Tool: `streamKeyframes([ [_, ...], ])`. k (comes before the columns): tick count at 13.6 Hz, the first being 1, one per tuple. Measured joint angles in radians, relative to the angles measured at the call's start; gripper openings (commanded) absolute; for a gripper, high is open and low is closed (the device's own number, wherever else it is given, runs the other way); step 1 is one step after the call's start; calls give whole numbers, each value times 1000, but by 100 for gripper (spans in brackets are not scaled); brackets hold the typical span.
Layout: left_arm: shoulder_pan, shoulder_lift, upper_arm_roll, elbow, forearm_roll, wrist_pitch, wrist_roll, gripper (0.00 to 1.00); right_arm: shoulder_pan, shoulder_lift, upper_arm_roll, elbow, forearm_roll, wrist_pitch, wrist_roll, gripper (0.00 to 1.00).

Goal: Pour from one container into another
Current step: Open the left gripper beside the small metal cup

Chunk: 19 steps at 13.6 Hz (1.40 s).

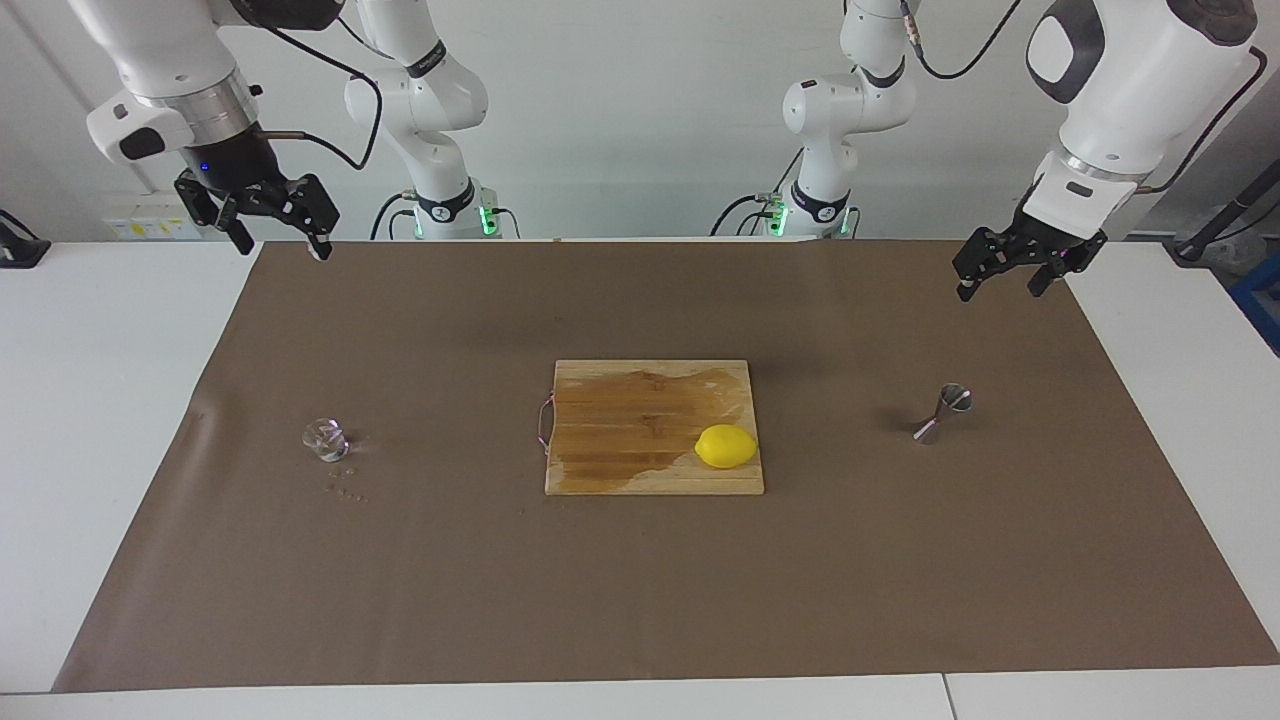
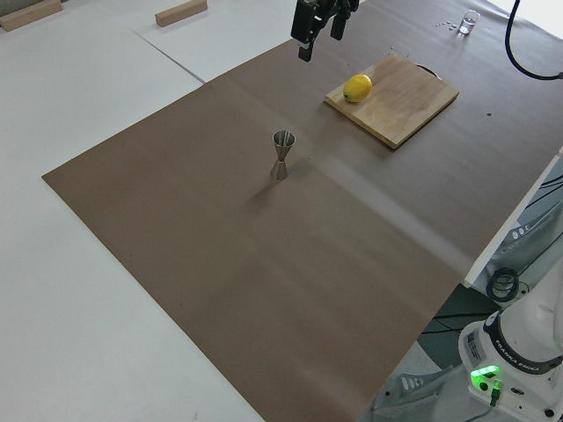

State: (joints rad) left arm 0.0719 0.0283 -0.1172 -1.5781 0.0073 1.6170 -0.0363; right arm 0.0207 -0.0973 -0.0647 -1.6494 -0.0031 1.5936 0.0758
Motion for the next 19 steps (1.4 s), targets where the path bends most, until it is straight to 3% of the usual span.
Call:
streamKeyframes([
  [10, -1, -3, -2, -1, -11, -23, 0, 100, 1, -1, 0, -2, 0, -5, 0, 100],
  [15, 23, -6, 19, -1, -179, -96, -102, 100, 1, -5, 0, -7, 0, -8, 0, 100],
  [19, 160, 0, 27, -1, -386, -189, -237, 100, 1, -9, 0, -11, 0, -8, 0, 100],
])
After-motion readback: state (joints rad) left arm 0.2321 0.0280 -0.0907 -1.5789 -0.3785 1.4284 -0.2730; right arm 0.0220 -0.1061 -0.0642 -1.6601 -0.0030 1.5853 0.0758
